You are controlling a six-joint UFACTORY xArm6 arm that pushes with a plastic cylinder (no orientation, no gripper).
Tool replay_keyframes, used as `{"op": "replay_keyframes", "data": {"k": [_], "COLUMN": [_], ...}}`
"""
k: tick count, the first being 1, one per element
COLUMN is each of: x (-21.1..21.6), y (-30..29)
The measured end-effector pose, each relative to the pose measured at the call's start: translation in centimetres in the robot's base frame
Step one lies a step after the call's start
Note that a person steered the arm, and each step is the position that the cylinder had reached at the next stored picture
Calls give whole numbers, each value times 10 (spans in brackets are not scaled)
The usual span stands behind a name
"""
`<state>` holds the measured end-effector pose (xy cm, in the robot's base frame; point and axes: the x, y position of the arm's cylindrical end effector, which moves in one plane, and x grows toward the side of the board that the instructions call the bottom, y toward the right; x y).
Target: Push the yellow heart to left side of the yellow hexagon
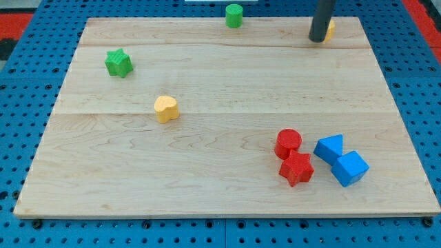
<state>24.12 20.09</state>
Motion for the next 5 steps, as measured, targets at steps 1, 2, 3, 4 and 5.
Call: {"op": "replay_keyframes", "data": {"k": [1,2,3,4,5], "x": [-1,113,221,284,283], "y": [6,-26,-120,-223,-297]}}
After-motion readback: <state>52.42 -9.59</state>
